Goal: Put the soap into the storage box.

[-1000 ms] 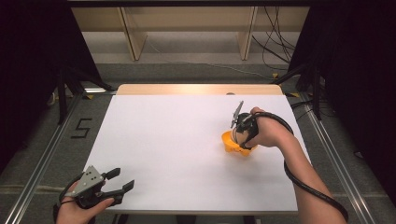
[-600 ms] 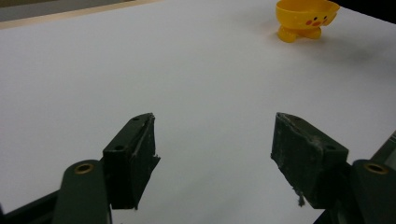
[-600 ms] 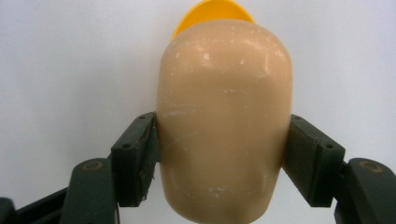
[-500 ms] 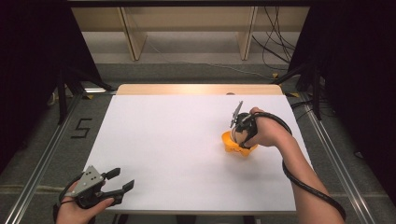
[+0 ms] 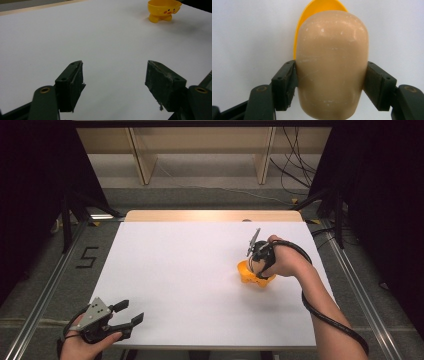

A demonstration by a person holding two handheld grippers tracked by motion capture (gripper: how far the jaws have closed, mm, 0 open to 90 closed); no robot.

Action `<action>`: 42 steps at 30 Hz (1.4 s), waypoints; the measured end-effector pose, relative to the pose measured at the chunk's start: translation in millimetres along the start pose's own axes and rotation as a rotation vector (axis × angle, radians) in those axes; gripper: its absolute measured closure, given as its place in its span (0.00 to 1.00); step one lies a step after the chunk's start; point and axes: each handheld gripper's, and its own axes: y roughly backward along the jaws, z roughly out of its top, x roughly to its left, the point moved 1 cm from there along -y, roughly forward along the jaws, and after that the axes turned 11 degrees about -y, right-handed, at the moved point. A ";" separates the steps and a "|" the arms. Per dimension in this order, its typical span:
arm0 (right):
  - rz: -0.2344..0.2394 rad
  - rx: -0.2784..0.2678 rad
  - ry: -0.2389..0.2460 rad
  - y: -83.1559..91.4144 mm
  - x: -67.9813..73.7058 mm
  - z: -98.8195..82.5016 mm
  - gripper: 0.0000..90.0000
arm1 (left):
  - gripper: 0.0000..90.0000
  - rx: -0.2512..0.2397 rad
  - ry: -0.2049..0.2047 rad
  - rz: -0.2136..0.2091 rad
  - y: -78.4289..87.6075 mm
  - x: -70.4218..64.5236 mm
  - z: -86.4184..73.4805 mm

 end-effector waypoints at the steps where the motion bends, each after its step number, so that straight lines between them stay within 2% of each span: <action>1: -0.010 0.003 -0.009 0.1 0.8 0.0 0.38 | 0.34 0.000 0.000 0.000 0.0 0.0 0.0; 5: -0.002 0.014 -0.030 -0.7 1.9 1.0 0.38 | 0.34 -0.001 0.004 0.000 0.1 -0.4 0.1; 13: -0.008 0.006 -0.029 -3.0 0.1 0.8 0.38 | 0.34 -0.001 -0.001 -0.001 0.1 0.0 0.1; 14: -0.005 0.012 -0.046 -2.4 1.2 0.8 0.38 | 0.34 -0.001 0.000 -0.001 0.1 0.0 0.1; 15: -0.006 0.010 -0.031 -3.8 0.3 1.0 0.38 | 0.34 -0.001 0.000 -0.001 0.1 0.0 0.2; 17: -0.002 0.016 -0.039 -4.4 0.3 0.9 0.38 | 0.34 -0.002 0.000 -0.001 0.1 0.0 0.2; 20: 0.001 0.006 -0.013 -6.0 -2.3 0.5 0.38 | 0.34 -0.002 0.000 -0.001 0.0 0.0 0.2; 23: 0.001 0.006 -0.018 -6.8 -2.6 0.5 0.38 | 0.34 -0.001 -0.001 -0.002 0.0 -0.1 0.1; 24: -0.004 0.012 -0.038 -6.6 -1.3 0.9 0.38 | 0.34 -0.001 0.000 -0.002 0.0 -0.1 0.2; 27: -0.014 0.012 -0.054 -7.3 -0.2 0.9 0.38 | 0.34 -0.001 0.001 -0.002 -0.1 0.0 0.2; 28: -0.003 0.004 -0.025 -9.1 -3.5 1.0 0.38 | 0.34 -0.001 0.001 -0.002 -0.1 0.0 0.1; 30: 0.004 -0.004 -0.010 -10.5 -5.1 1.2 0.38 | 0.34 -0.001 0.001 -0.002 -0.2 0.0 0.1; 31: 0.002 -0.002 -0.011 -10.9 -5.0 1.4 0.38 | 0.34 -0.001 0.001 -0.003 -0.2 -0.1 0.1; 32: -0.005 0.011 -0.048 -9.6 -2.1 1.4 0.38 | 0.34 -0.001 0.001 -0.003 -0.3 -0.1 0.1; 34: 0.004 0.004 -0.023 -12.0 -4.6 2.1 0.38 | 0.34 -0.002 0.009 -0.002 -0.4 -0.4 0.0; 36: -0.002 0.006 -0.025 -12.4 -4.5 2.2 0.38 | 0.34 -0.002 0.011 -0.002 -0.5 -0.3 0.0; 37: -0.005 0.015 -0.049 -11.9 -2.3 3.0 0.38 | 0.34 -0.006 0.009 -0.004 -0.7 -0.1 -0.1; 38: 0.006 0.008 -0.029 -13.5 -4.1 3.5 0.38 | 0.34 -0.005 0.010 -0.004 -0.6 0.0 -0.1; 39: 0.006 0.008 -0.029 -13.5 -4.1 3.5 0.38 | 0.34 -0.005 0.010 -0.004 -0.6 0.0 -0.1; 40: 0.018 0.008 -0.060 -13.5 -1.3 4.7 0.38 | 0.34 -0.005 0.009 -0.004 -0.6 0.1 -0.1; 41: 0.009 0.006 -0.069 -13.2 -0.6 5.0 0.38 | 0.34 -0.005 0.009 -0.004 -0.6 0.1 -0.1; 42: 0.019 -0.003 -0.046 -14.5 -2.4 5.6 0.38 | 0.34 -0.005 0.009 -0.005 -0.6 0.1 -0.1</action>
